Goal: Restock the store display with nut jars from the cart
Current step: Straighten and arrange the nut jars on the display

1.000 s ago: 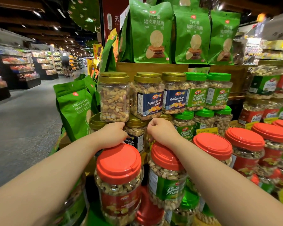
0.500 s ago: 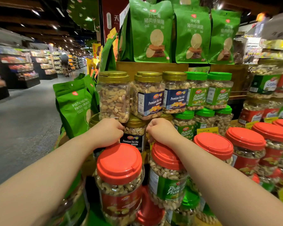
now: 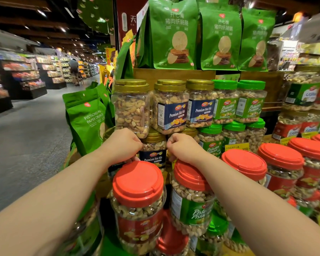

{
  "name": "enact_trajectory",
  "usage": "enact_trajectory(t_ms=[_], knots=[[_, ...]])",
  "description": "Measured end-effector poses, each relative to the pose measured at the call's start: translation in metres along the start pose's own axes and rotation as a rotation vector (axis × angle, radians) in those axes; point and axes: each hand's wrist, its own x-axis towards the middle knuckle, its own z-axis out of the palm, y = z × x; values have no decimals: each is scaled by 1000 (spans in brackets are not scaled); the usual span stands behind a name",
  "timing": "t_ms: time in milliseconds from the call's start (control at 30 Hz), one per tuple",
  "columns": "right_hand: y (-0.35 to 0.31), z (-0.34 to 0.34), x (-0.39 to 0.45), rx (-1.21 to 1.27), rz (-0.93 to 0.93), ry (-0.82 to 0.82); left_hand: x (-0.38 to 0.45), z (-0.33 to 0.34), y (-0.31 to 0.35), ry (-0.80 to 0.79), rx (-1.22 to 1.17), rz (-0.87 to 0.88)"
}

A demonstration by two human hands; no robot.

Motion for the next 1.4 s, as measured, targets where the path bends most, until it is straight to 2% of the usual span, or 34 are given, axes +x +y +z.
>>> enact_trajectory(t_ms=[267,467,633,800,1167,1400], knots=[[-2,-1,-2,-70,9,-75,-3,2,2,-13,21,28],[2,2,2,-27,16,-42,4,3,-3,3,30,25],[7,3,6,24,35,23,11,-1,-10,84,90,-17],[5,2,5,-18,36,31,12,4,-13,47,327,-73],[0,0,0,-123,57,-16,16,7,-20,13,439,-78],[-5,-3,-7,-154,19,17,12,7,-15,32,463,-77]])
